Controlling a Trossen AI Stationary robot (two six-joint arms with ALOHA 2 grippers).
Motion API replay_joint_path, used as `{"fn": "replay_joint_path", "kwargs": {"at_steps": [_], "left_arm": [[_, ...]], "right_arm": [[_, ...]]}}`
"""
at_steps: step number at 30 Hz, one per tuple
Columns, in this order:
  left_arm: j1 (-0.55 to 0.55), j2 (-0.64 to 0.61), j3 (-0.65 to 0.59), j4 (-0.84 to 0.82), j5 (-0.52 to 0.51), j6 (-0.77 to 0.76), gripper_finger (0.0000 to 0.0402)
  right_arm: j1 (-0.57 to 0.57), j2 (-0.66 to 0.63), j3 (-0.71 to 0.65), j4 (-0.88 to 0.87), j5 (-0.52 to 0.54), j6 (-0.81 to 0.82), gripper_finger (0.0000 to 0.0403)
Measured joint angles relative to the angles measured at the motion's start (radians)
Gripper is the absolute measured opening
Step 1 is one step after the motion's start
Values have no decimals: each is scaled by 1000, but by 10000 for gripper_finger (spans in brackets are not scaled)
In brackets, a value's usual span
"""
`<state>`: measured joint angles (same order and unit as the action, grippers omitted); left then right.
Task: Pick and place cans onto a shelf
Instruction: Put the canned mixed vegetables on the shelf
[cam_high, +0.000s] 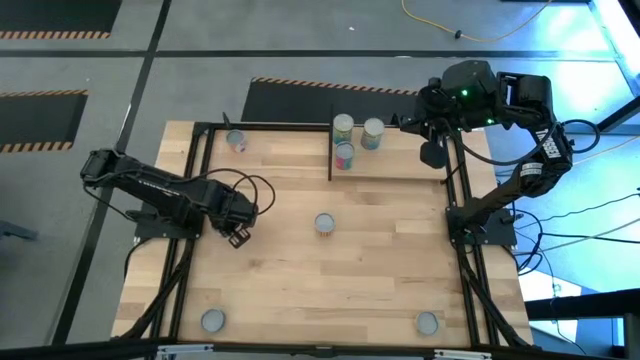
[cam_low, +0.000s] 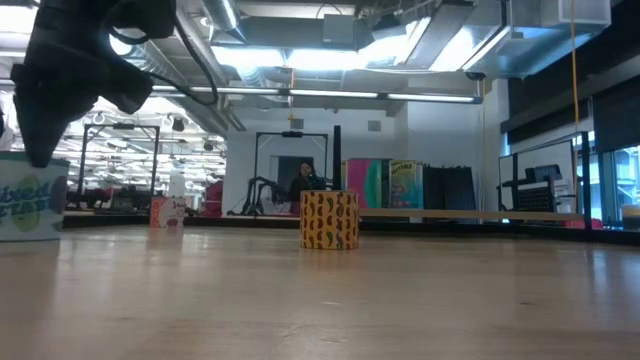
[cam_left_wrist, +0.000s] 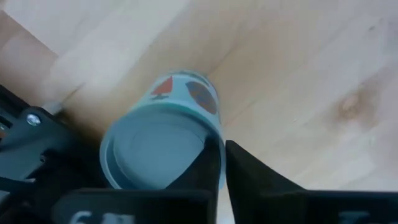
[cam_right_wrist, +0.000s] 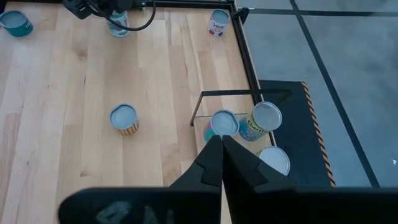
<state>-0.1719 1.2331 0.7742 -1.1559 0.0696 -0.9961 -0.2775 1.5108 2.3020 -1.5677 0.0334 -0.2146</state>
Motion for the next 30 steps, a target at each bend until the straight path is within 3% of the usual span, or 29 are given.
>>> {"fn": "replay_joint_path", "kwargs": {"at_steps": [7, 12, 16, 21, 26, 30], "left_arm": [[2, 11, 58, -20, -21, 56, 3], [2, 9, 174, -26, -18, 149, 2], [2, 8, 308, -37, -18, 242, 2], [17, 34, 507, -124, -104, 290, 1], [61, 158, 748, -294, -181, 415, 1], [99, 287, 933, -345, -175, 599, 1]], "right_arm": [[0, 0, 0, 0, 1, 0, 6], [0, 0, 0, 6, 1, -1, 6], [0, 0, 0, 6, 3, -3, 6], [0, 0, 0, 6, 63, -3, 6], [-2, 0, 0, 6, 90, 2, 6], [-2, -2, 0, -3, 89, 12, 6]]}}
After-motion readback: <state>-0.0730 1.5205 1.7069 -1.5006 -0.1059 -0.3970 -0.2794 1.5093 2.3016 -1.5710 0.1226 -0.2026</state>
